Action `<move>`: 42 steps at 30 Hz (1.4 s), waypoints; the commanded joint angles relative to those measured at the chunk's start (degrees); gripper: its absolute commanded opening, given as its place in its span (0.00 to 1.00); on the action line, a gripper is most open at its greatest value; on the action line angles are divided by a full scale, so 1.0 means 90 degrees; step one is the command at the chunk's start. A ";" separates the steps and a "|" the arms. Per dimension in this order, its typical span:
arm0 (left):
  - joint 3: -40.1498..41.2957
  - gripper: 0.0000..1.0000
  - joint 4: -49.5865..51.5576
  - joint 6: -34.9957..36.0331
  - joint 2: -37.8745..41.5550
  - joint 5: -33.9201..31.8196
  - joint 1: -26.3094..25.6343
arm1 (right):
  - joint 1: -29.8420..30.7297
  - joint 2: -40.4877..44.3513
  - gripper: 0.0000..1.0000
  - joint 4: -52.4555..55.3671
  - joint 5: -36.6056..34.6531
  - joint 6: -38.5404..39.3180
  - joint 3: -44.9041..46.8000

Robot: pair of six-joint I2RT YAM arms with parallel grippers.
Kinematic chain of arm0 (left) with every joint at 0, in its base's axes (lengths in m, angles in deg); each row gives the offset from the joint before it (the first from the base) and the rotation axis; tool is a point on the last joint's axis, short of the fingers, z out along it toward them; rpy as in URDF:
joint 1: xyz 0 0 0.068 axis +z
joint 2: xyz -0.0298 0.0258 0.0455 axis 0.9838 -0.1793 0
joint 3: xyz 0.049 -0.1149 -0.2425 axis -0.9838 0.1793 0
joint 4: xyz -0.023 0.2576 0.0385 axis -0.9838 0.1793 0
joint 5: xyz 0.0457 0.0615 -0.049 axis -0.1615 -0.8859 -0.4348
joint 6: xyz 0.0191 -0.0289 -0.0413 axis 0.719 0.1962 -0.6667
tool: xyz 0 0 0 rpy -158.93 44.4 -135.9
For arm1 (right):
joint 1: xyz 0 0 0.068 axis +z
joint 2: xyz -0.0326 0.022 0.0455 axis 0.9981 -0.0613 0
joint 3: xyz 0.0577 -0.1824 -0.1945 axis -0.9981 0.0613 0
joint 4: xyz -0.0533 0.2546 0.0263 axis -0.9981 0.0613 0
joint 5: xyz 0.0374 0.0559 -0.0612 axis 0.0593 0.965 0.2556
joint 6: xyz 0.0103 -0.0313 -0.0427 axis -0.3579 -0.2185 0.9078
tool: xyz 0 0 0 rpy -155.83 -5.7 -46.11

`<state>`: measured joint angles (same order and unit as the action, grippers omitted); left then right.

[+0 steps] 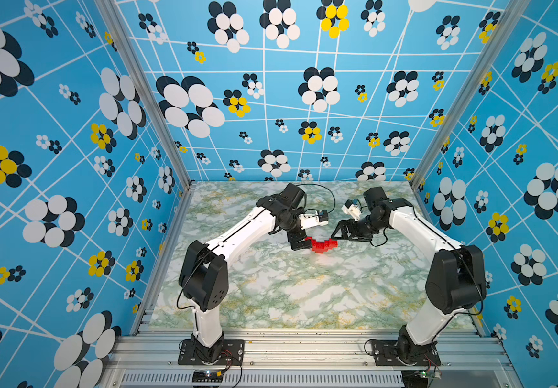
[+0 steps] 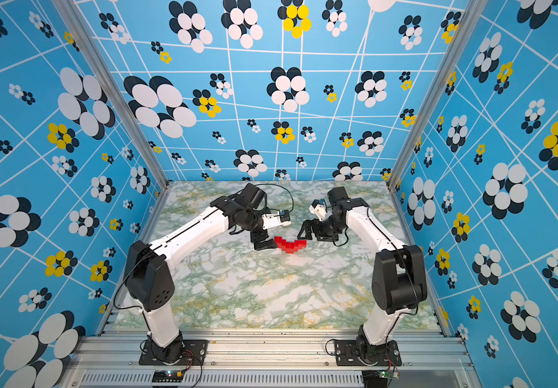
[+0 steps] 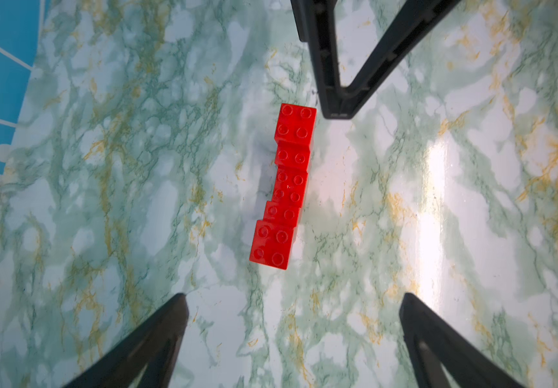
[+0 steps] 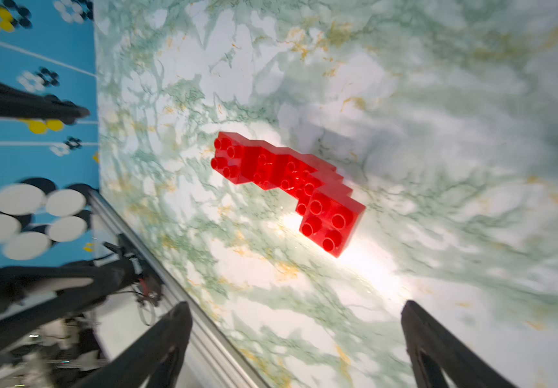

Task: Assemble the letter v with lego
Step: Assemble the lego brick with the lego brick, then adjust the lego brick at the center of the board.

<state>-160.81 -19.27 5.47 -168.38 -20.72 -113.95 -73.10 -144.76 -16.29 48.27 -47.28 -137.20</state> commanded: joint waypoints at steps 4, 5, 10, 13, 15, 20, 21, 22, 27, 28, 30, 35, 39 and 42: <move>0.2160 1.00 -0.2352 -0.2283 0.1346 0.0649 0.0294 | 0.0523 0.0073 0.99 0.0552 -0.1421 0.3397 -0.0488; 0.2434 1.00 -0.2542 -0.2513 0.1524 0.0681 0.0340 | 0.0552 -0.0065 0.99 0.0669 -0.1430 0.3716 -0.0692; 0.3471 0.99 -0.3192 -0.3328 0.2228 0.0539 0.0447 | 0.0816 -0.0870 0.95 0.1215 -0.1558 0.5092 -0.1673; 0.3838 0.99 -0.3411 -0.3607 0.2547 0.0462 0.0468 | 0.1030 -0.1463 0.84 0.1559 -0.1391 0.5684 -0.2152; 0.3966 0.98 -0.3461 -0.3743 0.2750 0.0374 0.0479 | 0.1103 -0.1844 0.84 0.1725 -0.1418 0.5787 -0.2428; 0.4147 0.97 -0.3444 -0.4079 0.3371 0.0097 0.0528 | 0.1309 -0.2542 0.84 0.1786 -0.1542 0.5782 -0.2836; 0.4166 0.97 -0.3419 -0.4131 0.3496 0.0033 0.0557 | 0.1360 -0.2605 0.84 0.1673 -0.1561 0.5762 -0.2807; 0.4182 0.97 -0.3390 -0.4167 0.3609 -0.0014 0.0585 | 0.1391 -0.2666 0.84 0.1566 -0.1593 0.5747 -0.2802; 0.4279 0.96 -0.3310 -0.4288 0.4086 -0.0074 0.0724 | 0.1498 -0.2948 0.84 0.1450 -0.1541 0.5658 -0.2839; 0.4302 0.95 -0.3310 -0.4310 0.4162 -0.0081 0.0766 | 0.1510 -0.2985 0.84 0.1417 -0.1537 0.5617 -0.2845; 0.4323 0.95 -0.3320 -0.4338 0.4258 -0.0085 0.0811 | 0.1532 -0.3198 0.85 0.1383 -0.1629 0.5553 -0.2881; 0.4373 0.94 -0.3354 -0.4400 0.4416 -0.0106 0.0952 | 0.1531 -0.3476 0.85 0.1432 -0.1573 0.5439 -0.3030; 0.4397 0.94 -0.3349 -0.4421 0.4458 -0.0116 0.1030 | 0.1559 -0.3587 0.81 0.1374 -0.1581 0.5436 -0.3026; 0.4417 0.94 -0.3330 -0.4441 0.4479 -0.0145 0.1087 | 0.1567 -0.3635 0.76 0.1326 -0.1577 0.5426 -0.3029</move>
<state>-121.88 -49.02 -33.74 -129.39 -21.29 -104.97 -59.50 -176.48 -4.42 33.89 1.85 -163.35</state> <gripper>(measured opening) 0.939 0.772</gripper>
